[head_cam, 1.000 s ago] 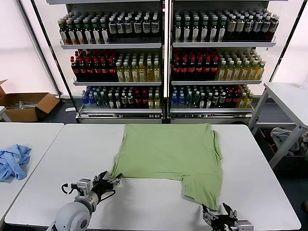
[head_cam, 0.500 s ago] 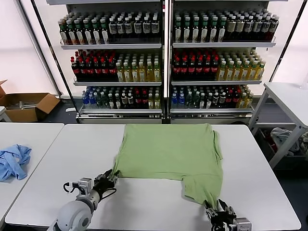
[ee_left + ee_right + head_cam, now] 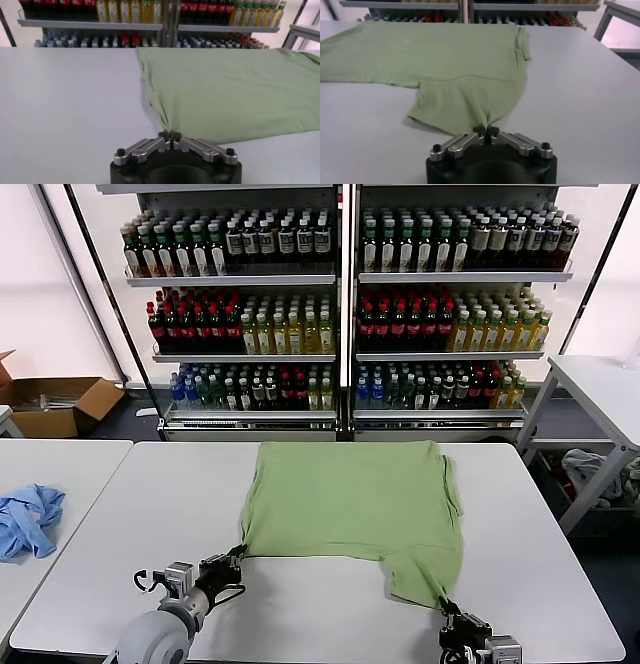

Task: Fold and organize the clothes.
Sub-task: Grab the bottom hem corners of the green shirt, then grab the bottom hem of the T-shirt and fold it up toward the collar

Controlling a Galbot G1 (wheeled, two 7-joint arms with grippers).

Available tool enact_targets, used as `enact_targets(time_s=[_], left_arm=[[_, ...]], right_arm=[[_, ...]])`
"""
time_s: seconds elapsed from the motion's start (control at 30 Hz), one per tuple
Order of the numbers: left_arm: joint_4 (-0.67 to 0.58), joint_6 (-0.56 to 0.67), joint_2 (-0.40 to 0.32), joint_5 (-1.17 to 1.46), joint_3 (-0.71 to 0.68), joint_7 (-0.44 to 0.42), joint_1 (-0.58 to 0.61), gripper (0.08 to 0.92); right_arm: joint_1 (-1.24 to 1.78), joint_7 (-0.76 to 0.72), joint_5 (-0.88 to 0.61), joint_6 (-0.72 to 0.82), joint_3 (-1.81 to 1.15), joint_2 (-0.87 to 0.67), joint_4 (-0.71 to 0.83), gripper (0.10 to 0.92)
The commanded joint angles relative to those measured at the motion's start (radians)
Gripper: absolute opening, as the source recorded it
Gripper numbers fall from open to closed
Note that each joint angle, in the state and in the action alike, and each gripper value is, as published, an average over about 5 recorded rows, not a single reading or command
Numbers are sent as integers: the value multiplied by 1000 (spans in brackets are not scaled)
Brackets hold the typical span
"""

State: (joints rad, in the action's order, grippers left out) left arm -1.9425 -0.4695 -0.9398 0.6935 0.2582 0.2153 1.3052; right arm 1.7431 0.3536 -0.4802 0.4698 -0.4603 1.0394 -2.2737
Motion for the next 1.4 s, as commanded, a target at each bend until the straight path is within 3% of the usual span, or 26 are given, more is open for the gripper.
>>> enact_targets(time_s=[0.03, 0.63, 0.87, 1.07, 1.4], left_arm=[[-65, 11, 14, -5, 31, 1, 48, 83], [-326, 85, 61, -24, 138, 155, 355, 83], [-414, 126, 85, -129, 130, 204, 537, 83], [-393, 135, 75, -154, 124, 227, 460, 83], [-283, 101, 26, -118, 35, 215, 106, 83]], right_arm=[[2, -8, 29, -9, -29, -1, -31, 106], [258, -55, 21, -51, -244, -103, -206, 106], [346, -46, 46, -98, -278, -106, -249, 106], [269, -41, 44, -97, -274, -119, -228, 106], [-147, -99, 33, -31, -185, -196, -73, 106]])
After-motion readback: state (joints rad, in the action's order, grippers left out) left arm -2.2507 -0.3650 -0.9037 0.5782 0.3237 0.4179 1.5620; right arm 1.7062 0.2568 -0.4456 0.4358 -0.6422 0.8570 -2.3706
